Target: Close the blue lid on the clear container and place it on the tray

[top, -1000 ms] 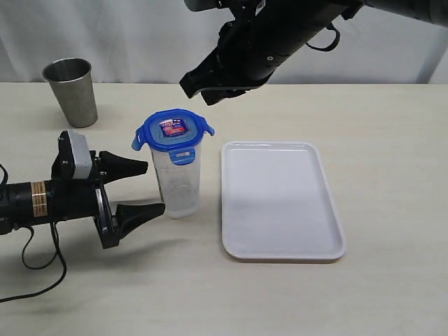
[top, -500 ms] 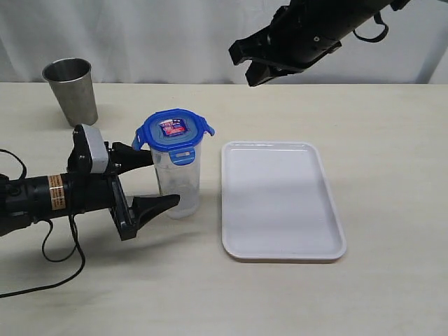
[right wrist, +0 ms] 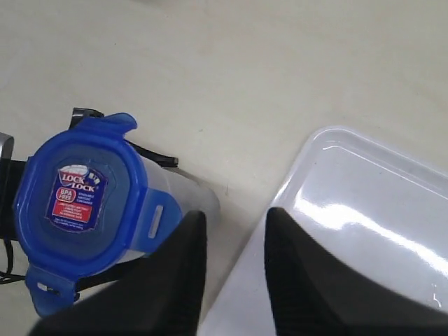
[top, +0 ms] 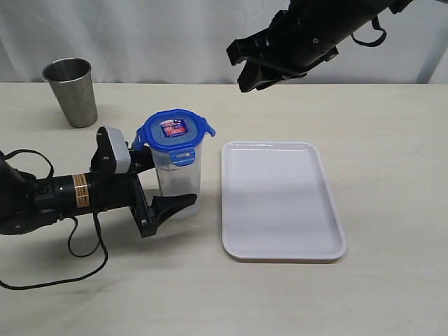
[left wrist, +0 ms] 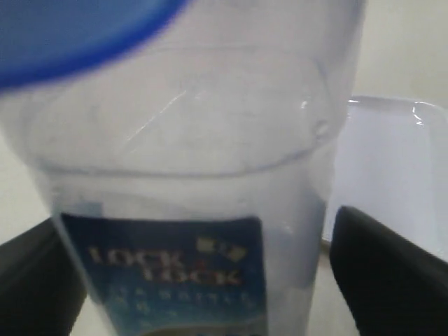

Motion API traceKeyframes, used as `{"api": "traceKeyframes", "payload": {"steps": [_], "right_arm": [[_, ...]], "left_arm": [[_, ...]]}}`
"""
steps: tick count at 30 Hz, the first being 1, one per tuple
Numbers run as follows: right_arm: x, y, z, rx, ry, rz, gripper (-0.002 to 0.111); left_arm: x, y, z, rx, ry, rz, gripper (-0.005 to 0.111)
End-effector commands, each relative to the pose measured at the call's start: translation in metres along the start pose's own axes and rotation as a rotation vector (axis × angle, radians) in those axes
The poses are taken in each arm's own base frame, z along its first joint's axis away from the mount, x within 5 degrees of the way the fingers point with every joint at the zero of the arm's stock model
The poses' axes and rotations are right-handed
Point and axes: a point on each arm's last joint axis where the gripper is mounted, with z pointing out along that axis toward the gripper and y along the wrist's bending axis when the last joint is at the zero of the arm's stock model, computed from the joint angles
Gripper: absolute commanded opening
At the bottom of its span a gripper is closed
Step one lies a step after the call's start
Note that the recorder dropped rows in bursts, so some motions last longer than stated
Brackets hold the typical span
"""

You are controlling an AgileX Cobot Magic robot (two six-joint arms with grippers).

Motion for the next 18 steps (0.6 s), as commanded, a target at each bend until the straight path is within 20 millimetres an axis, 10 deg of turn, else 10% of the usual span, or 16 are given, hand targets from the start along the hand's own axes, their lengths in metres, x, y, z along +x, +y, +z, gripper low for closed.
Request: {"api": "traceKeyframes", "payload": {"steps": [1,18], "right_arm": [[0.001,-0.001,0.002,-0.019,0.005,0.019,0.029],[0.004,0.001,0.021,-0.119,0.044,0.056,0.029]], "left_arm": [[0.001,0.001,0.014,0.023,-0.024,0.009,0.088],[0.002,0.007,0.027,-0.069,-0.043,-0.022,0.088]]}}
